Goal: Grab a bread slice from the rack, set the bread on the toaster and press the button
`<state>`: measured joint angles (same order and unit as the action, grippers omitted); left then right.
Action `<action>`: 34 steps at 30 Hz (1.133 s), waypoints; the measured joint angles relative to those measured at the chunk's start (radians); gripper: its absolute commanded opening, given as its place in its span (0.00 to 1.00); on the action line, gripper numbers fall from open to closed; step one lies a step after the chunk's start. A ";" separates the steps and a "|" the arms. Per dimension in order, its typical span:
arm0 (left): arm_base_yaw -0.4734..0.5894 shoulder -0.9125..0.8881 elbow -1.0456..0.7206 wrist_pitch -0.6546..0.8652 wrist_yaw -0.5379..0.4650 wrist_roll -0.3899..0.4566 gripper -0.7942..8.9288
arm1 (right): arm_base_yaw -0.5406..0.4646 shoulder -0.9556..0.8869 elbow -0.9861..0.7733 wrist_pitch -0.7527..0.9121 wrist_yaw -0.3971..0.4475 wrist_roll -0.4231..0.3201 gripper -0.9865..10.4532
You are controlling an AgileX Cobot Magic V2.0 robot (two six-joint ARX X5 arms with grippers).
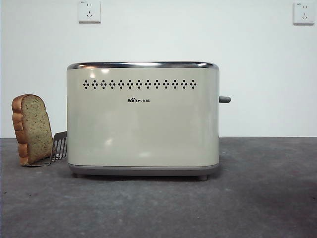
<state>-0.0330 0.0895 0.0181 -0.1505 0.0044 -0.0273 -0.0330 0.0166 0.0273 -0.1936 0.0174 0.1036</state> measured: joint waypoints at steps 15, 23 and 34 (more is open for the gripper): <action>0.000 0.202 0.254 -0.021 0.000 -0.014 0.08 | 0.000 0.054 0.225 0.004 -0.008 0.100 0.08; 0.000 0.417 0.492 -0.108 0.053 -0.084 0.08 | 0.000 0.277 0.481 -0.115 -0.097 0.101 0.08; 0.000 0.721 0.797 -0.437 0.340 -0.131 0.08 | 0.000 0.618 0.801 -0.494 -0.333 0.114 0.08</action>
<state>-0.0330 0.8108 0.8146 -0.5877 0.3447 -0.1585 -0.0330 0.6346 0.8284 -0.6880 -0.3161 0.2172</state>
